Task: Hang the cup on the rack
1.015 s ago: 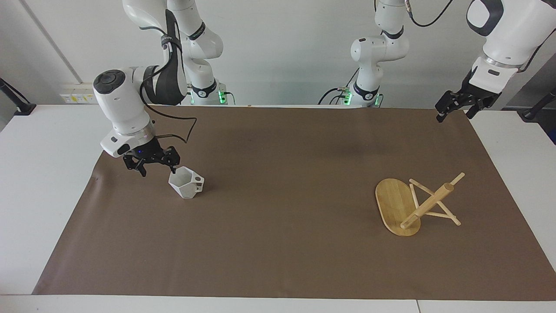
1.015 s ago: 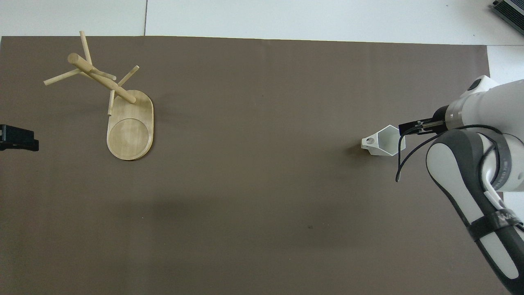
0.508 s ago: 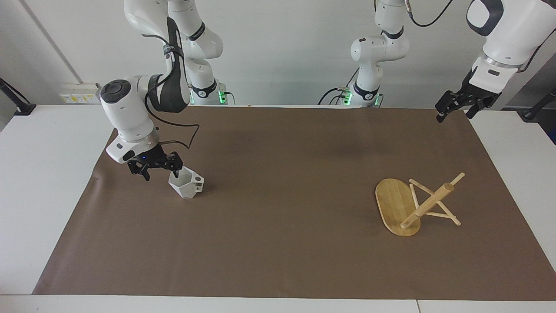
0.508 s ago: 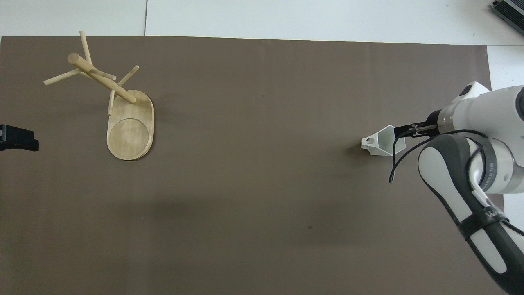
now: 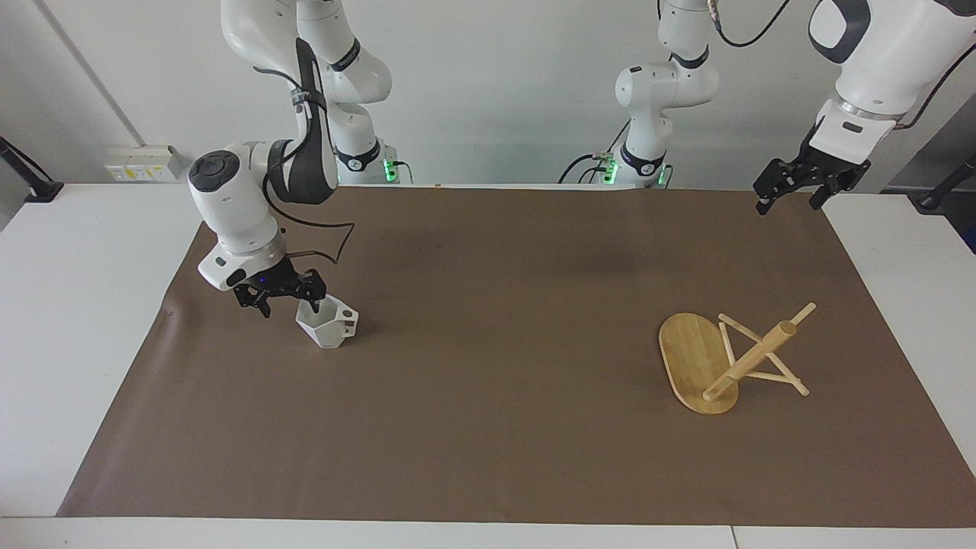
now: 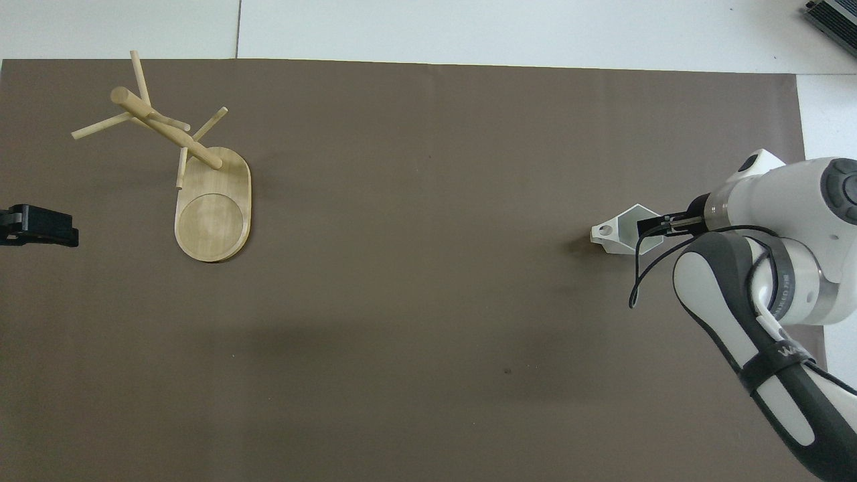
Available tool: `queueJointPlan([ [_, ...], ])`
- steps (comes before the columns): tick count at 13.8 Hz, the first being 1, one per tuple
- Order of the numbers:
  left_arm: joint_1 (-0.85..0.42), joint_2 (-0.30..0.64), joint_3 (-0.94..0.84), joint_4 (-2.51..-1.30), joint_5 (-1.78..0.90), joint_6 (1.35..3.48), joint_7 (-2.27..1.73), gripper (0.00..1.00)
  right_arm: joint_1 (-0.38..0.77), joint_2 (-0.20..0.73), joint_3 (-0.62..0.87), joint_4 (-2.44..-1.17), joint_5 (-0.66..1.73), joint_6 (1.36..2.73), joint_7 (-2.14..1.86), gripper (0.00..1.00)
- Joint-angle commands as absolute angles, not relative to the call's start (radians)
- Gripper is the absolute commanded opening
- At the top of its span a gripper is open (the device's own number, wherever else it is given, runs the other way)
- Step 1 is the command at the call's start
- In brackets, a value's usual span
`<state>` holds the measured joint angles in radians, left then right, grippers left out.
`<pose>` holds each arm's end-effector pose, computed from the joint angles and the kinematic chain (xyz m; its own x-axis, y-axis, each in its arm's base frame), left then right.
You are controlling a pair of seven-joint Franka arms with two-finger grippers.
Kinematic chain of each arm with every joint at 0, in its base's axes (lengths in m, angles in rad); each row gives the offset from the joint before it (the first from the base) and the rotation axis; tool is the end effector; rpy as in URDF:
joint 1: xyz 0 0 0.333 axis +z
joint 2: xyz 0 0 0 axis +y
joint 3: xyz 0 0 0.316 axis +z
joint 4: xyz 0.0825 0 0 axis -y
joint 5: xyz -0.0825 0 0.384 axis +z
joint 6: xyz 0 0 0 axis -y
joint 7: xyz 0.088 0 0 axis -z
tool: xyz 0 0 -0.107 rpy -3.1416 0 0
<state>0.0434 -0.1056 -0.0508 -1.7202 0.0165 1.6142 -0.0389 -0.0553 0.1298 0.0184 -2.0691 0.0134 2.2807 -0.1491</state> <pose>0.5240 -0.0035 0.6145 0.9995 0.0311 0.0003 0.0311 -0.9993 -0.0218 0.5780 -0.0212 0.3773 0.9912 0.1031 0.0827 0.1035 -0.9946 -0.0009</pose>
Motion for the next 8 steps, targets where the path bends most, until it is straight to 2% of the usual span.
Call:
queueJointPlan([
  [1, 0.035, -0.115, -0.037, -1.720, 0.012, 1.602, -0.031, 1.00, -0.060, 0.117, 0.021, -2.091, 0.023, 2.310, -0.123, 1.00],
  [5, 0.046, -0.149, -0.041, -1.793, -0.033, 1.643, -0.029, 1.00, -0.060, 0.117, 0.021, -2.094, 0.023, 2.325, -0.101, 1.00],
  [8, 0.064, -0.146, -0.057, -1.787, -0.043, 1.644, -0.008, 1.00, -0.060, 0.126, 0.021, -2.118, 0.043, 2.348, -0.090, 1.00],
])
